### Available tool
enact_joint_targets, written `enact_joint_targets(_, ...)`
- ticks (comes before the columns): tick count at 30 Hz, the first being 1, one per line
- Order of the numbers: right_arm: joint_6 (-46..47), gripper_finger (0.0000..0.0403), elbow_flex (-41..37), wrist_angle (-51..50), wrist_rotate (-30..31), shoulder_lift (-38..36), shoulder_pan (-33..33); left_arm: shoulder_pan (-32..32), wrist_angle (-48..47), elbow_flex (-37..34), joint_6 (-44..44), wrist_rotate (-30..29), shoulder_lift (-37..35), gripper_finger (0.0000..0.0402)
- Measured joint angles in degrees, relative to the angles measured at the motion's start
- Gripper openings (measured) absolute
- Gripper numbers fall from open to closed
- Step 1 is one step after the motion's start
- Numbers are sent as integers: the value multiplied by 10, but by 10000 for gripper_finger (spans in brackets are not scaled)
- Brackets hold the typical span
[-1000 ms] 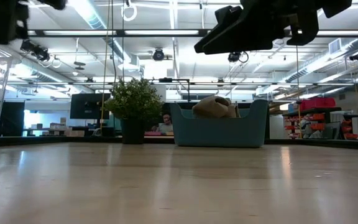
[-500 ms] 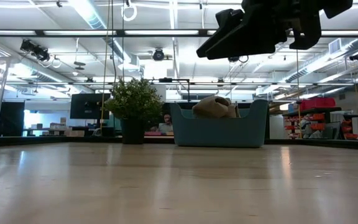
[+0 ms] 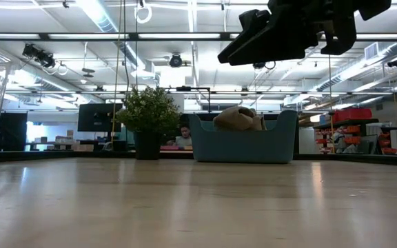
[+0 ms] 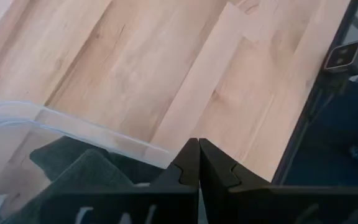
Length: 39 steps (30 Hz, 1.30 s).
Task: Pick & Place hat
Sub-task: Put the left blue cap into the transparent bin
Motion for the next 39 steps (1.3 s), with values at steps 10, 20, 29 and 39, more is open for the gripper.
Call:
enact_joint_targets(10, 0, 159, 0, 0, -1, 0, 0, -37, -139, 50, -55, 74, 0, 1)
enact_joint_targets(20, 0, 159, 0, 1, -4, 0, 0, -82, -73, -55, -91, 90, 10, 1)
enact_joint_targets(29, 0, 159, 0, 2, -29, 0, 0, -83, 111, -197, -94, 84, 10, 1)
enact_joint_targets(39, -4, 159, 0, 3, -29, 0, 0, -83, 129, -210, -87, 91, 13, 1)
